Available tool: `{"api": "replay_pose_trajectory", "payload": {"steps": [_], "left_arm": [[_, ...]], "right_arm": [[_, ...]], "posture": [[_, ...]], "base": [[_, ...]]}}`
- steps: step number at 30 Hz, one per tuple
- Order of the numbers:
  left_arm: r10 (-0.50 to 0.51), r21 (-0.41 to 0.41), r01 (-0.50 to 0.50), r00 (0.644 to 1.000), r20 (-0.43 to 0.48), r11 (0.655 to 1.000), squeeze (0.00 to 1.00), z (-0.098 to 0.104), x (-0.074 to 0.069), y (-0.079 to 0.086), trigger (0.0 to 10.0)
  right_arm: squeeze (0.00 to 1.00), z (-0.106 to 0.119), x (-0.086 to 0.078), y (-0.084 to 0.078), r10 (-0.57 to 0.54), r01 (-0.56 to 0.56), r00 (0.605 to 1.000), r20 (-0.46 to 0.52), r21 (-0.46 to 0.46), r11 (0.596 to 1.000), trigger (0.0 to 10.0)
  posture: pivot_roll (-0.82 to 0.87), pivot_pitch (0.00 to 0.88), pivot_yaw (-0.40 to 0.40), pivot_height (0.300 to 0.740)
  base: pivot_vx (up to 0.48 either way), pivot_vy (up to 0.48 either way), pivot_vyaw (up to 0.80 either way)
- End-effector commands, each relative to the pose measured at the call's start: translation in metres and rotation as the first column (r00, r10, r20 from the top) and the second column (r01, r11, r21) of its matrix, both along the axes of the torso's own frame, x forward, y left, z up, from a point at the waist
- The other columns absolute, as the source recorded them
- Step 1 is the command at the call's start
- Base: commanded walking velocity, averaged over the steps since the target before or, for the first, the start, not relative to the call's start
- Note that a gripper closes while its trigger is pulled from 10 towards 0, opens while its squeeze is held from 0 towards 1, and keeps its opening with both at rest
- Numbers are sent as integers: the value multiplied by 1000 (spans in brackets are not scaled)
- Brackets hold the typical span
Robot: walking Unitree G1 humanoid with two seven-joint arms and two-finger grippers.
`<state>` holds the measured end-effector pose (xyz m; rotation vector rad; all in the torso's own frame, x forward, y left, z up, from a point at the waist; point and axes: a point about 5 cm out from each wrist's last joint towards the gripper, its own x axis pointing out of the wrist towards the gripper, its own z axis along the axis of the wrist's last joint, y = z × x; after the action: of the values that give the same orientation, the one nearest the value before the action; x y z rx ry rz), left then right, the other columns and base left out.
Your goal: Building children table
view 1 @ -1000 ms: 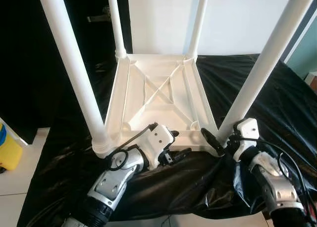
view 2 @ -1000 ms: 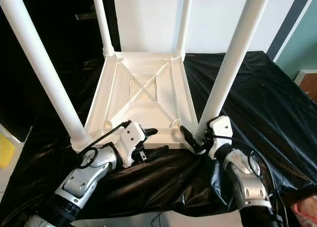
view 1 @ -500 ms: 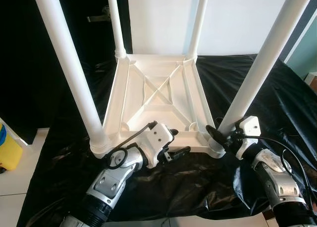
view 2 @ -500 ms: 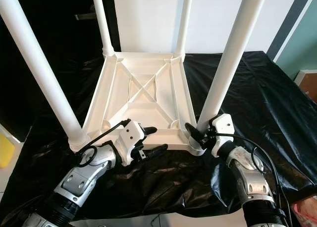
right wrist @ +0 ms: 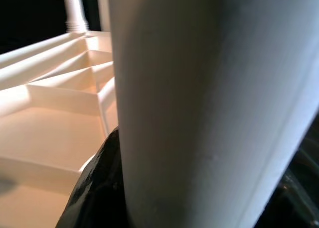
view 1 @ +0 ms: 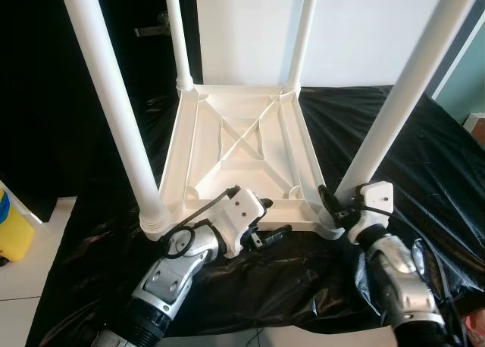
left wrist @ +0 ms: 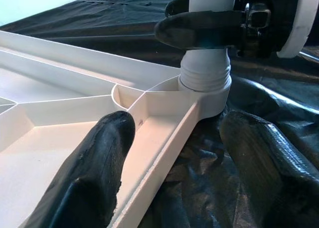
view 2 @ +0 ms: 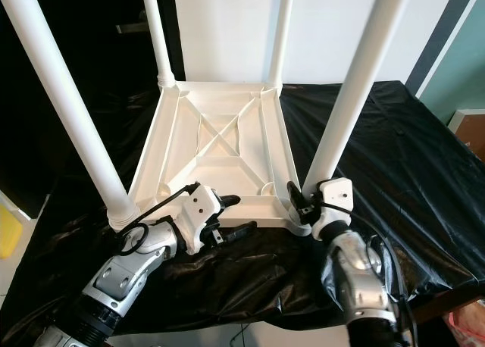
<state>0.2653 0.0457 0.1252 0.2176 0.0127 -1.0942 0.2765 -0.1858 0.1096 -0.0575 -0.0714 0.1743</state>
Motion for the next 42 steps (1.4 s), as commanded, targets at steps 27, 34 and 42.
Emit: {"api": "replay_pose_trajectory", "payload": {"steps": [27, 34, 42], "left_arm": [[-60, 9, 60, 998, -31, 998, 0, -3, -8, -4, 10000], [-52, 6, 53, 998, -35, 999, 0, -4, -10, -4, 10000], [-52, 5, 52, 998, -33, 999, 0, -4, -9, -5, 10000]], "right_arm": [[0, -18, -8, 17, -404, 413, 907, -117, 65, 908, 10000], [1000, -14, -5, 20, -395, 400, 914, -89, 47, 915, 10000], [1000, -9, -5, 11, -315, 318, 948, -55, 54, 947, 10000]], "posture": [[-24, 0, -34, 740], [-23, 0, -42, 740], [-30, 0, -42, 740]], "base": [[0, 0, 0], [0, 0, 0], [0, 0, 0]]}}
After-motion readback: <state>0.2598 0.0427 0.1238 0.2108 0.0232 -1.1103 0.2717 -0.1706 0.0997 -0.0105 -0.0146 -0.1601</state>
